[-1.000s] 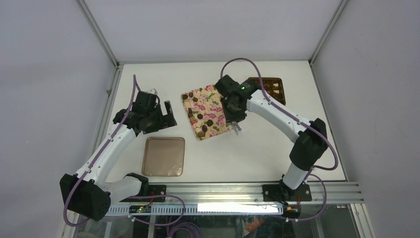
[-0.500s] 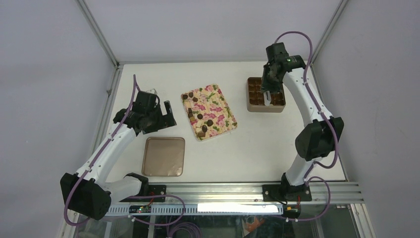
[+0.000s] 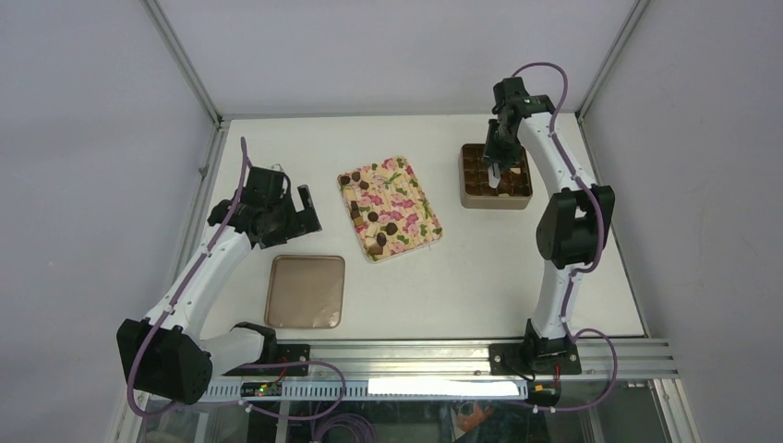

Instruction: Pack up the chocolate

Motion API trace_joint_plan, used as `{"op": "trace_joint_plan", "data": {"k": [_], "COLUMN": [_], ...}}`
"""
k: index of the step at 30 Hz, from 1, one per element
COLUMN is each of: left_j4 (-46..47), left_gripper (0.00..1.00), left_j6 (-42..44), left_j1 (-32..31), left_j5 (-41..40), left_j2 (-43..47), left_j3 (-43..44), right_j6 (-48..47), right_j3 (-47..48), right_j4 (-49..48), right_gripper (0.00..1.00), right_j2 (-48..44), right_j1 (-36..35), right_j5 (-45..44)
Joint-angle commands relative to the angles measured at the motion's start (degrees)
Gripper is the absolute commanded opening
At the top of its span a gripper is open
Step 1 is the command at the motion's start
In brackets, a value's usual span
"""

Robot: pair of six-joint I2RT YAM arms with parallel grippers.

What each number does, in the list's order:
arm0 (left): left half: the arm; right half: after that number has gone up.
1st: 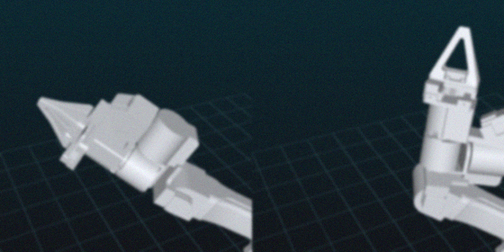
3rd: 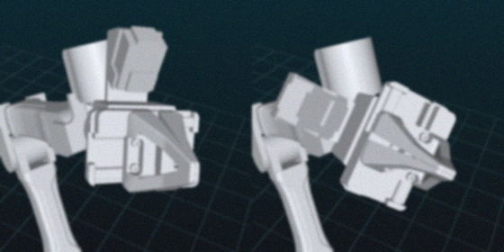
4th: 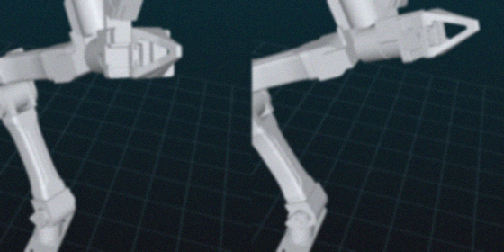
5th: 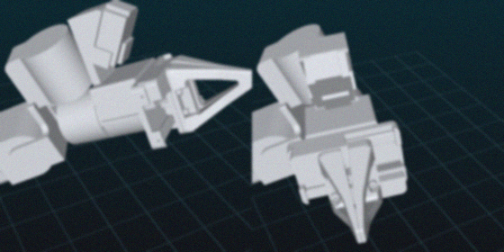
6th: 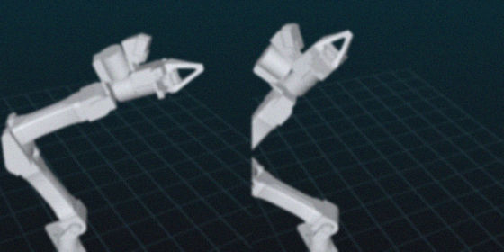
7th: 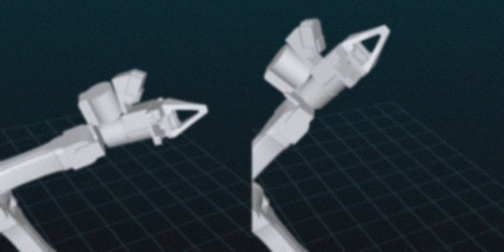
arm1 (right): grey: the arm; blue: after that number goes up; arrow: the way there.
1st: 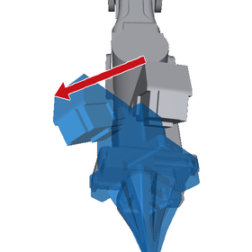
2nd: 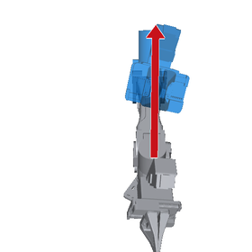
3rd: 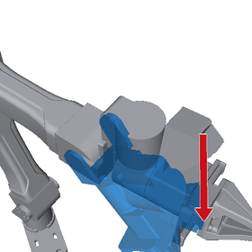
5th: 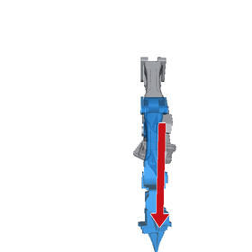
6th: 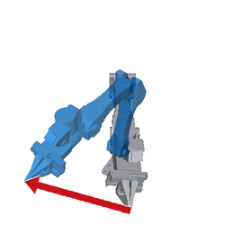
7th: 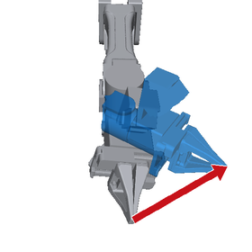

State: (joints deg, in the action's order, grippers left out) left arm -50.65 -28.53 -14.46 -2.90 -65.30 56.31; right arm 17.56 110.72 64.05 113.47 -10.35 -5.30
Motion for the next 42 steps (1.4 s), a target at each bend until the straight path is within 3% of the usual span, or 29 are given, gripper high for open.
{"op": "trace_joint_plan", "data": {"k": [1, 8, 16, 25, 30, 37, 42], "left_j4": [2.13, 2.13, 2.14, 2.14, 2.14, 2.18, 2.14], "left_gripper": [0.99, 0.99, 0.99, 0.99, 0.99, 0.99, 0.99], "left_j6": [1.98, 2.34, 2.44, 2.35, 2.26, 1.40, 1.50], "left_j1": [0.90, 1.35, 1.45, 1.45, 1.45, 1.47, 1.54], "left_j5": [0.53, 0.80, 1.30, 2.36, 2.46, 2.81, 2.81], "left_j2": [-0.04, -0.27, -0.18, 0.22, 1.19, 1.26, 1.71], "left_j3": [0.79, 0.71, 0.94, 1.45, 1.30, 1.49, 1.43], "right_j6": [-1.30, -0.95, -0.87, -1.58, -1.61, -1.17, 0.16], "right_j3": [3.88, 3.14, 3.04, 3.51, -0.08, -12.90, -22.15], "right_j4": [-1.77, -2.02, -1.97, -0.79, -2.41, -5.27, -6.41], "right_gripper": [0.00, 0.00, 0.35, 0.37, 0.33, 0.33, 0.34], "right_j2": [0.89, 2.67, 2.22, 0.08, -7.64, -20.25, -23.71], "right_j1": [0.52, 0.59, 0.68, 0.68, -1.25, -11.79, -23.48], "right_j5": [1.35, 2.26, 2.40, 2.25, 3.43, 3.16, 3.54]}}
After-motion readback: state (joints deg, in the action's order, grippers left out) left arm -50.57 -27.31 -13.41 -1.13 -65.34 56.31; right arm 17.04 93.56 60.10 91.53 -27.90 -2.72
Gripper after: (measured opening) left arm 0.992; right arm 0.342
